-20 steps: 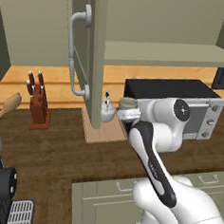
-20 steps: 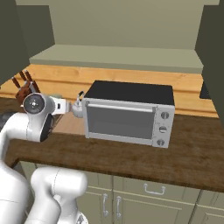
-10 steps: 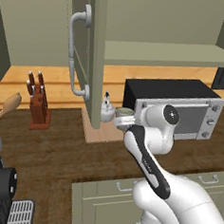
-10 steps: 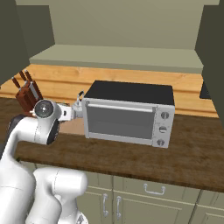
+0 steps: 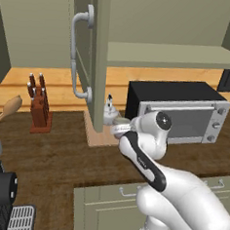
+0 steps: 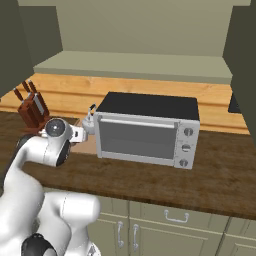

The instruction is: Pick the kettle from the counter and place it on the tray. Then pick the mug from the cabinet and place it on the tray. Then close the cabinet doors.

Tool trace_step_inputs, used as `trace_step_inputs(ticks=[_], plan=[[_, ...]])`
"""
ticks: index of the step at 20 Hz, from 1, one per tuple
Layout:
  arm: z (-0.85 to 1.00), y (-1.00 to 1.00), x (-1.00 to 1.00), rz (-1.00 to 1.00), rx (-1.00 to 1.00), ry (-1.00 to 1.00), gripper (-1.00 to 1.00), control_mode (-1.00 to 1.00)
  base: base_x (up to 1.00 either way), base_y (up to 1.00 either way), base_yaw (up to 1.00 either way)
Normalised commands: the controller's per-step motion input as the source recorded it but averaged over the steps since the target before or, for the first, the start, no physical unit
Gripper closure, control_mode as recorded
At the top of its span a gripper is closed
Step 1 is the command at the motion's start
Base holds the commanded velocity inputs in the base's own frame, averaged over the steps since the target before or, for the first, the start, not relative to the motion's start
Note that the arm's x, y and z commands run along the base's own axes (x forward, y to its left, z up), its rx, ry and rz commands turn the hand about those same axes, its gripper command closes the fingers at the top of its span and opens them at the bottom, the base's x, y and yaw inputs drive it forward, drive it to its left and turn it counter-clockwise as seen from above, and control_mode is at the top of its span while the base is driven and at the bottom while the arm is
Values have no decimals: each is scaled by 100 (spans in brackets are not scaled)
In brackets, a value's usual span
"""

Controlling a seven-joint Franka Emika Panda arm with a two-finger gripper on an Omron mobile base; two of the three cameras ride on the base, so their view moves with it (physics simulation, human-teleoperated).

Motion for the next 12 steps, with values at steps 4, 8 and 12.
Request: trace_step_inputs(ticks=[4,8,12], plan=[[-36,14,36,0,0,1,100,-100,0,0,0],[-24,10,31,0,0,0,100,-100,0,0,0],[-14,1,32,0,0,0,100,-100,0,0,0]])
